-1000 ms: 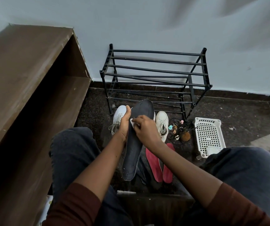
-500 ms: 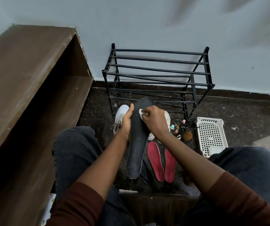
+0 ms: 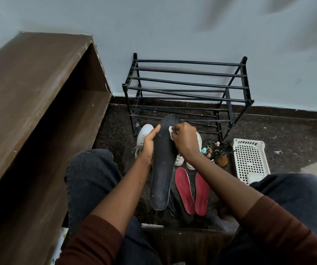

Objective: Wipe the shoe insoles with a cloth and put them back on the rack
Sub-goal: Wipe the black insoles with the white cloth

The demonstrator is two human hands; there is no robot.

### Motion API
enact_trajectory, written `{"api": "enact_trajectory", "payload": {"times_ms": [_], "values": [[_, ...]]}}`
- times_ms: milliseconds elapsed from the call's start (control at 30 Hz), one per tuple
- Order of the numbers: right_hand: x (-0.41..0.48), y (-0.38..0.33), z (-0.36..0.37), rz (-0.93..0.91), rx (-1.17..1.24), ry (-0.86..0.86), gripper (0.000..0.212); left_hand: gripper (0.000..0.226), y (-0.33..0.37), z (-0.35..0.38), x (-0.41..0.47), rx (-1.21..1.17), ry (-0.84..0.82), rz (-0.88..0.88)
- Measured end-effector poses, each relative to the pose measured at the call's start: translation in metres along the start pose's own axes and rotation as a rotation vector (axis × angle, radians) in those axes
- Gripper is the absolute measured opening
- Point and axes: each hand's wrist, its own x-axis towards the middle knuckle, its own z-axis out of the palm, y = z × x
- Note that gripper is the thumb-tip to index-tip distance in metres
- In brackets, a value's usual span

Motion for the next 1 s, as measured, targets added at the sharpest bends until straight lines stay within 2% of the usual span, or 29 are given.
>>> {"api": "enact_trajectory", "payload": {"times_ms": [133, 300, 400, 500, 633, 733, 867, 1000], "values": [[0.009, 0.002, -0.003, 0.047, 0.022, 0.005, 0.022, 0.058, 0.000, 0.001, -0.001, -0.013, -0.026, 0.001], [-0.014, -0.010, 0.001, 0.065, 0.093, -0.101, 0.020, 0.049, -0.001, -0.001, 0.003, -0.013, 0.039, 0.038], [-0.039, -0.021, 0.005, -0.031, 0.136, -0.124, 0.020, 0.044, -0.001, -0.009, 0.010, -0.002, 0.104, 0.120], [-0.046, -0.022, 0.007, -0.102, 0.164, -0.140, 0.021, 0.047, 0.001, -0.010, 0.011, 0.013, 0.126, 0.142], [-0.031, -0.020, 0.008, -0.127, 0.123, -0.115, 0.018, 0.061, 0.000, -0.012, 0.007, 0.013, 0.098, 0.070], [-0.012, -0.017, 0.005, -0.153, 0.065, -0.050, 0.016, 0.068, -0.001, -0.006, 0.001, -0.035, -0.010, 0.007], [0.006, -0.012, 0.000, -0.119, 0.031, -0.036, 0.020, 0.071, -0.002, 0.000, -0.001, -0.062, -0.062, 0.010], [-0.007, -0.016, 0.001, -0.198, 0.034, -0.095, 0.020, 0.076, -0.003, -0.002, 0.004, -0.048, -0.061, 0.039]]}}
